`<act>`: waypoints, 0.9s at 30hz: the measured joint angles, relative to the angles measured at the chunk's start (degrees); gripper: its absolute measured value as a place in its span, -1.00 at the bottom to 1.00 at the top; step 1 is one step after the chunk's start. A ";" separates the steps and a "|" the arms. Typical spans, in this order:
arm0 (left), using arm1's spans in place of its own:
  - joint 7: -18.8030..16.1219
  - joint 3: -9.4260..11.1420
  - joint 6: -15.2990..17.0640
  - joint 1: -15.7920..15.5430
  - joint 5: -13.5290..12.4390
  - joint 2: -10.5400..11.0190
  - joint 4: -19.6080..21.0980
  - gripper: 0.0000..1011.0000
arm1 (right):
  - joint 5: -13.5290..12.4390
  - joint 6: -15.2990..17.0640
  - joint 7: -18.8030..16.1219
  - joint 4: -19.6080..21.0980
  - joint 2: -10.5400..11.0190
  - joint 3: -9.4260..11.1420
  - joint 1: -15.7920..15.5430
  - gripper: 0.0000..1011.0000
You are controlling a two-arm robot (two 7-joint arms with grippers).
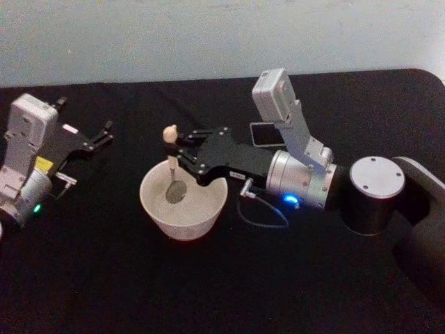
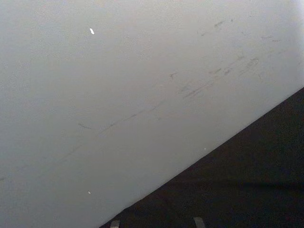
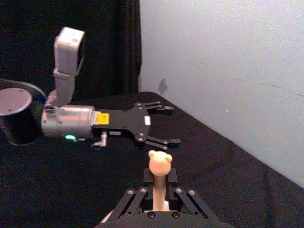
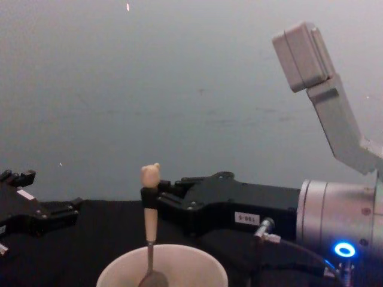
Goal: Pick up the stirring spoon with one hand, stir inside the cup, then place it back in its original position.
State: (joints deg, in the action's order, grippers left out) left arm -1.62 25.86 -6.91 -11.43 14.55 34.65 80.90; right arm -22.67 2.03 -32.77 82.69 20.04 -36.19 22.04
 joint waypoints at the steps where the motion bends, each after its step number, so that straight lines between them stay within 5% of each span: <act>1: 0.00 0.00 0.00 0.00 0.00 0.00 0.00 0.98 | 0.05 -0.01 0.10 -0.15 -0.04 0.09 0.06 -0.68; 27: 0.00 0.00 0.00 0.00 0.00 0.00 0.00 0.98 | -0.70 0.02 0.85 2.66 0.84 2.87 -0.69 -0.68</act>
State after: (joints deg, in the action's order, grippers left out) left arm -1.62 25.86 -6.91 -11.43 14.55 34.65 80.90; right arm -23.37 2.05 -31.92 85.35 20.88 -33.33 21.36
